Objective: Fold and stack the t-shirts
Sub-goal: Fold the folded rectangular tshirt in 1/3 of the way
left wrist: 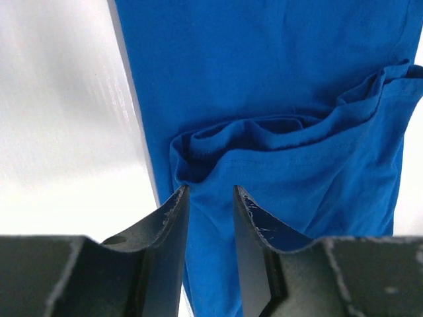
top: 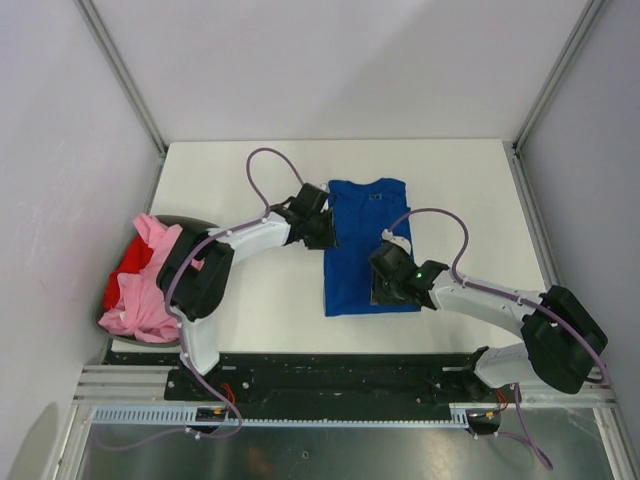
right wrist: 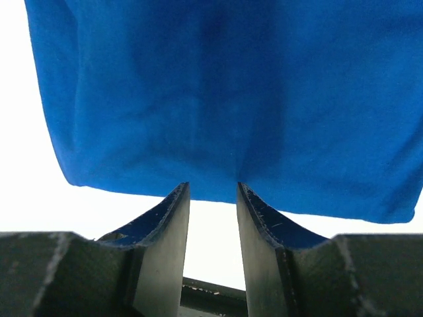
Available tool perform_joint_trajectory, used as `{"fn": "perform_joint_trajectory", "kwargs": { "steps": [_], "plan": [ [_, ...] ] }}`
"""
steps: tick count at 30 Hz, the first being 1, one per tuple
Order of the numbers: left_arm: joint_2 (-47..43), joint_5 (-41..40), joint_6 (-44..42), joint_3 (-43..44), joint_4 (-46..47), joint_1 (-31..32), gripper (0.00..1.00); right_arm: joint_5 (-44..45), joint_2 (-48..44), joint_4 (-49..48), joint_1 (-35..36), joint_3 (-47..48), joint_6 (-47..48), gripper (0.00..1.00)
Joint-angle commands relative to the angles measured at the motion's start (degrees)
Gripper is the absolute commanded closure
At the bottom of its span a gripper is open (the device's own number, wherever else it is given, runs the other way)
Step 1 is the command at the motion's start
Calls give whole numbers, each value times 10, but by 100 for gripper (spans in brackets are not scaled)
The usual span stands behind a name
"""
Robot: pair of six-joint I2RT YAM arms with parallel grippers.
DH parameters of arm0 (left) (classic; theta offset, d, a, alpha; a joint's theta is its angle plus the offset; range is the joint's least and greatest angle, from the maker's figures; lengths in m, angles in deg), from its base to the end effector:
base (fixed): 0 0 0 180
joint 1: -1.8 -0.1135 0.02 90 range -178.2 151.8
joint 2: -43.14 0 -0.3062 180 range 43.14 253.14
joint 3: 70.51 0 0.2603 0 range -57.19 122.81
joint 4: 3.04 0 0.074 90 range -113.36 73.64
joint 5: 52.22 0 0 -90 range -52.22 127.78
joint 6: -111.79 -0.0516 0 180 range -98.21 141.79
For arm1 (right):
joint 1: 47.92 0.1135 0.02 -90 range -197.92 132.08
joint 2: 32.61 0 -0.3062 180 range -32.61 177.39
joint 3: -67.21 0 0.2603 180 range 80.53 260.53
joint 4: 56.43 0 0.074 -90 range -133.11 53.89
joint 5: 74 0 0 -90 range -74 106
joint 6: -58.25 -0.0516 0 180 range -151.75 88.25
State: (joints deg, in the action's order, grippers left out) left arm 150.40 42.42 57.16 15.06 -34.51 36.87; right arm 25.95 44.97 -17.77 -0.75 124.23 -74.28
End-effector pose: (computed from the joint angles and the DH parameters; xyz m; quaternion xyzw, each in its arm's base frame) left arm 0.3478 -0.2493 0.2093 0.0103 0.9480 -0.2135 0.2358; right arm 0.1845 0.1859 0.2139 -0.0159 0.9607 0.1272 0.2464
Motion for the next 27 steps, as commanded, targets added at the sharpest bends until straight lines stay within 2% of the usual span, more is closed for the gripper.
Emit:
{"fn": "perform_joint_trajectory", "kwargs": {
  "steps": [1,4,10,13,21,23,25,27],
  "plan": [
    [13,-7,-14,32,3,-4,64,15,6,-21,3,-13,-10,61],
    [18,-8,-13,38,3,-5,71,14,8,-26,4,-18,-11,61],
    [13,-15,-16,49,1,-9,97,11,19,-35,4,-31,-11,62],
    [9,-21,-17,49,0,-12,100,10,25,-40,4,-40,-12,62],
    [11,-29,-24,51,-3,-25,100,4,40,-55,5,-59,-17,62],
    [15,-20,-29,54,-4,-27,95,3,41,-56,5,-61,-18,62],
    [17,-9,-32,55,-4,-27,77,4,41,-57,5,-63,-18,62],
    [14,-7,-35,54,-4,-27,63,3,41,-58,5,-64,-18,62]
  ]
}}
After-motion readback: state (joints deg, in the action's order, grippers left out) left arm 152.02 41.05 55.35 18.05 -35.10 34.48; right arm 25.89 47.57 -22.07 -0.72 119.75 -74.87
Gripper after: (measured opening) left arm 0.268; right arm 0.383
